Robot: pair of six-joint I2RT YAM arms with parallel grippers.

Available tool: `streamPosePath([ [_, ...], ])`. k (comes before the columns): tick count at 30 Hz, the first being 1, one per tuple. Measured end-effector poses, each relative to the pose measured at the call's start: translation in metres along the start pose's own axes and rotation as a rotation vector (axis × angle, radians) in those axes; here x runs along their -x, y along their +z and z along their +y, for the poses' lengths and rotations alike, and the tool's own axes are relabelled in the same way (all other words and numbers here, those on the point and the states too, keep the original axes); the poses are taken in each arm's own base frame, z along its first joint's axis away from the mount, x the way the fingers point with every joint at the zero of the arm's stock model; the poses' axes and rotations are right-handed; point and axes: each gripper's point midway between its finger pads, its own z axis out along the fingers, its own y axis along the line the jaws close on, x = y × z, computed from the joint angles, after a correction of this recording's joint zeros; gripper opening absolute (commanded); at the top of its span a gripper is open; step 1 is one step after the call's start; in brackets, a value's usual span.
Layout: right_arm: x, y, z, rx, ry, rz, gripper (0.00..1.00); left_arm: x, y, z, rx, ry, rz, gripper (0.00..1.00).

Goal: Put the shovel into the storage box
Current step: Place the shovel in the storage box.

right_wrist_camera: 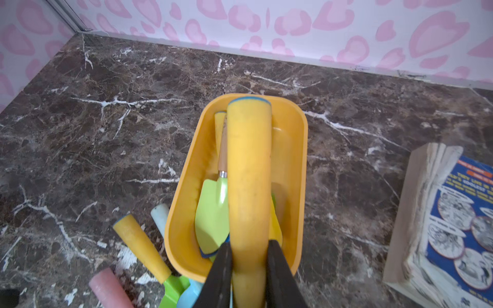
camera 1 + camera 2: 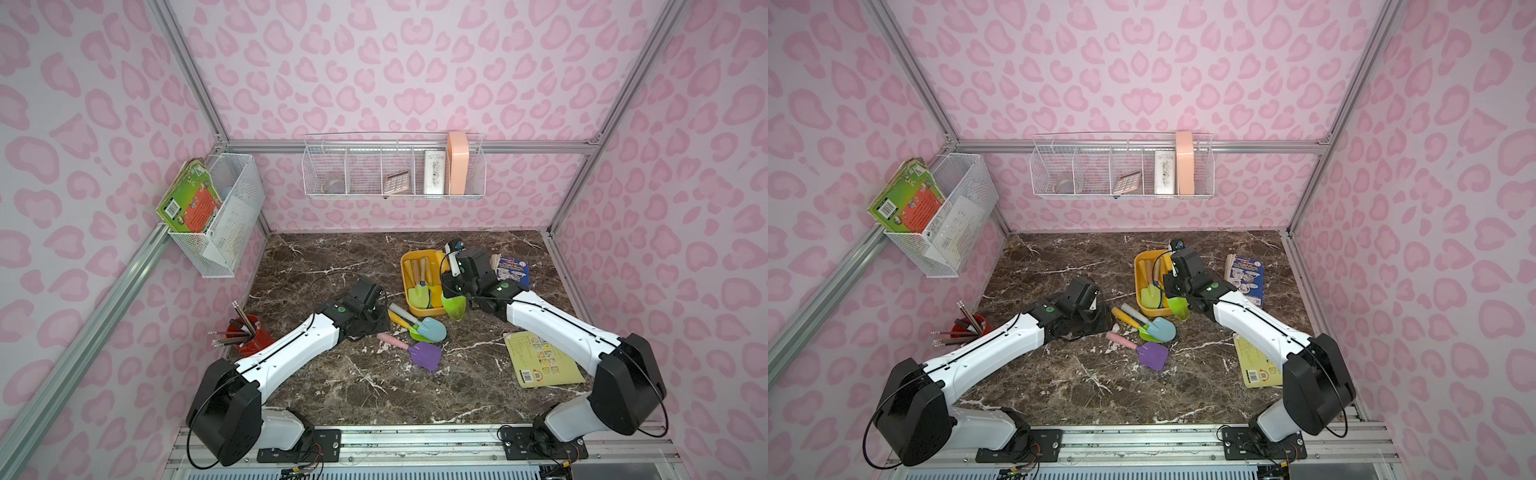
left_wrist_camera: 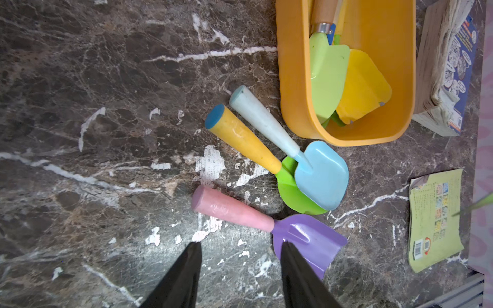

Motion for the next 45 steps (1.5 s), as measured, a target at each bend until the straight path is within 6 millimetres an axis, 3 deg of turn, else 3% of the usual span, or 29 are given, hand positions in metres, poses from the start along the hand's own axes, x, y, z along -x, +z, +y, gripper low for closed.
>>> streamPosePath([
  [6, 0.027, 0.038, -0.007, -0.01, 0.028, -0.017, 0.19, -0.004, -0.005, 0.003, -0.007, -0.003, -0.005, 0.53],
  [11, 0.037, 0.071, -0.008, 0.0, 0.062, -0.02, 0.18, -0.006, -0.004, 0.007, 0.003, -0.003, -0.006, 0.53],
  [23, 0.009, 0.13, -0.014, -0.011, 0.093, 0.069, 0.19, -0.008, -0.002, 0.014, 0.026, -0.008, 0.0, 0.53],
  [31, -0.009, 0.149, -0.024, -0.045, 0.118, 0.131, 0.25, -0.008, -0.002, 0.016, 0.03, -0.013, -0.002, 0.52],
  [38, -0.019, 0.157, -0.031, -0.054, 0.134, 0.165, 0.44, -0.008, -0.003, 0.018, 0.03, -0.015, -0.005, 0.52],
  [41, -0.008, 0.154, -0.028, -0.045, 0.135, 0.143, 0.49, -0.008, -0.003, 0.019, 0.032, -0.016, -0.006, 0.52],
  [45, 0.013, 0.14, -0.022, -0.032, 0.133, 0.095, 0.49, -0.008, -0.003, 0.019, 0.033, -0.017, -0.005, 0.52],
])
